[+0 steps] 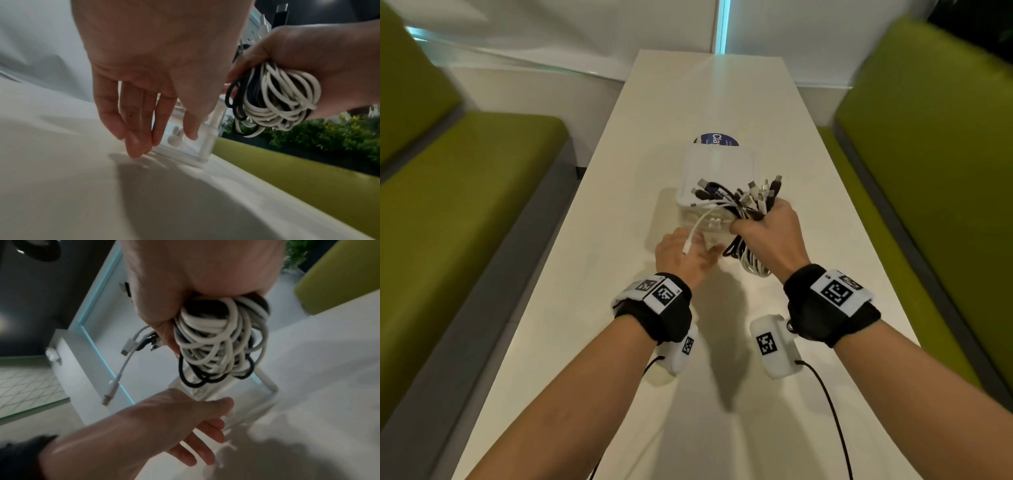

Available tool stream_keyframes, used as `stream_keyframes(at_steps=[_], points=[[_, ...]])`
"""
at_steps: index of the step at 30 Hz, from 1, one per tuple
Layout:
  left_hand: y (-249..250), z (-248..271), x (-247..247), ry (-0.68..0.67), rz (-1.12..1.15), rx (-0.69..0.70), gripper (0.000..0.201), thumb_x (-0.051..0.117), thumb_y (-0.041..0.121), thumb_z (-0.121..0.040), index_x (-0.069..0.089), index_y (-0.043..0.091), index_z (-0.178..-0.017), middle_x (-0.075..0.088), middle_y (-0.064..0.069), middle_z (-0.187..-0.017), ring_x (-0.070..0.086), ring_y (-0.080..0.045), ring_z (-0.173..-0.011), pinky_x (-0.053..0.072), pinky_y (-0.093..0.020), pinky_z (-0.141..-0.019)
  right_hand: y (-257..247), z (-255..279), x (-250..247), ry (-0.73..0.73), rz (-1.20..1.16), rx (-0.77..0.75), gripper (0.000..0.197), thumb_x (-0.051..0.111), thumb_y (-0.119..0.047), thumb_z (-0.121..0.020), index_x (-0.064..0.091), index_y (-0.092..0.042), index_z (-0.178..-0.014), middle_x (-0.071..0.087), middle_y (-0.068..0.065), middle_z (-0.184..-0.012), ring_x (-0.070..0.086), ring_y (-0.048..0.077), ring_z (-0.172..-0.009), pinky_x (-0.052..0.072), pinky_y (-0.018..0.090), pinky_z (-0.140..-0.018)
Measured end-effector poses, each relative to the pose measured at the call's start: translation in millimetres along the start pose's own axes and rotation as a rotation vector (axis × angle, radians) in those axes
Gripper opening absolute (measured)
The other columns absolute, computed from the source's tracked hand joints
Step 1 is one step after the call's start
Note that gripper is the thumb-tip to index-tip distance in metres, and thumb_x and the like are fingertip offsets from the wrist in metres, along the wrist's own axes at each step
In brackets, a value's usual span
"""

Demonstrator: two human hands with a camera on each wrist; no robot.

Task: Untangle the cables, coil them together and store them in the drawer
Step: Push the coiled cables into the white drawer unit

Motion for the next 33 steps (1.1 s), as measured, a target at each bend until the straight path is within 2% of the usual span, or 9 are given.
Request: stream_keyframes(at_steps=[2,5,11,17,21,24,26,29,33], points=[[4,-5,-2,0.042,-0.007,0.032,0.033,0.062,0.053,-0.087,0.067,0.025,-0.103,0.056,0.01,-0.078,0.061,-0.017,-0.086,0.032,-0.011,-0.062,9,0,4,-0.011,-0.006,0.029,0.012,0.072,-0.006,-0.071,0.071,-0.012,-0.081,0.073,0.005,-0.075,0.071,0.023,-0.072,0.057,0.032,-0.064],[7,-10,-1,0.03,0.047,0.011,0.027,0.063,0.034,-0.09,0.067,0.011,-0.105,0.069,-0.008,-0.094,0.064,-0.027,-0.092,0.046,-0.03,-0.076,13,-1,3,-0.018,-0.057,0.068,0.015,0.072,-0.007,-0.069,0.071,-0.011,-0.083,0.073,0.006,-0.075,0.071,0.026,-0.072,0.059,0.037,-0.067],[9,8,-4,0.006,0.062,0.026,0.008,0.071,0.036,-0.08,0.063,0.034,-0.081,0.043,0.021,-0.057,0.039,0.008,-0.05,0.033,-0.002,-0.054,12,13,-1,-0.047,-0.027,0.075,0.019,0.071,-0.003,-0.069,0.069,-0.008,-0.087,0.07,0.002,-0.072,0.065,0.017,-0.062,0.054,0.031,-0.059],[-2,51,-20,0.035,0.188,0.087,0.022,0.075,0.032,-0.079,0.064,0.019,-0.065,0.047,0.022,-0.065,0.043,0.009,-0.063,0.03,-0.001,-0.065,8,40,-5,-0.07,0.029,0.09,0.017,0.071,-0.003,-0.071,0.068,-0.003,-0.087,0.071,0.007,-0.074,0.068,0.024,-0.066,0.054,0.029,-0.057],[-9,71,-24,-0.189,-0.004,0.053,0.04,0.06,0.051,-0.089,0.073,0.014,-0.088,0.065,0.004,-0.078,0.06,-0.013,-0.071,0.042,-0.019,-0.065,-5,54,-13,-0.061,0.062,0.06,0.007,0.069,-0.001,-0.073,0.064,-0.002,-0.077,0.067,0.009,-0.069,0.063,0.023,-0.061,0.05,0.029,-0.052],[-17,81,-78,0.006,0.191,-0.009,0.027,0.05,0.037,-0.099,0.074,0.024,-0.102,0.072,0.008,-0.084,0.067,-0.01,-0.069,0.049,-0.023,-0.061,-13,75,-20,-0.024,0.086,-0.003,0.024,0.068,-0.002,-0.077,0.054,-0.015,-0.062,0.054,-0.003,-0.054,0.05,0.015,-0.05,0.039,0.022,-0.047],[-6,91,-119,0.187,0.412,0.107,0.03,0.044,0.038,-0.101,0.066,0.027,-0.119,0.07,0.011,-0.108,0.065,-0.005,-0.091,0.052,-0.029,-0.084,-10,89,-14,-0.079,0.125,-0.014,0.022,0.069,-0.005,-0.079,0.056,-0.016,-0.065,0.057,-0.004,-0.056,0.053,0.015,-0.052,0.04,0.021,-0.046],[49,107,-119,-0.042,0.142,0.508,0.052,0.035,0.051,-0.099,0.046,0.025,-0.142,0.052,0.009,-0.139,0.046,-0.004,-0.126,0.035,-0.024,-0.106,-3,105,2,-0.203,0.122,0.037,0.016,0.07,-0.004,-0.076,0.061,-0.016,-0.07,0.061,-0.004,-0.06,0.055,0.013,-0.053,0.045,0.024,-0.051],[49,114,-90,-0.167,0.079,0.525,0.04,0.038,0.051,-0.099,0.061,0.026,-0.12,0.065,0.012,-0.11,0.058,-0.005,-0.099,0.046,-0.027,-0.085,-8,112,10,-0.264,-0.136,0.119,0.011,0.071,0.0,-0.072,0.07,-0.007,-0.081,0.062,0.003,-0.066,0.058,0.016,-0.062,0.048,0.035,-0.063]])
Point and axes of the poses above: each hand's wrist, its own z-axis away from the middle knuckle, its own x-axis out of the palm, y = z × x, the point moved 9 cm from there along -z, towards the middle knuckle
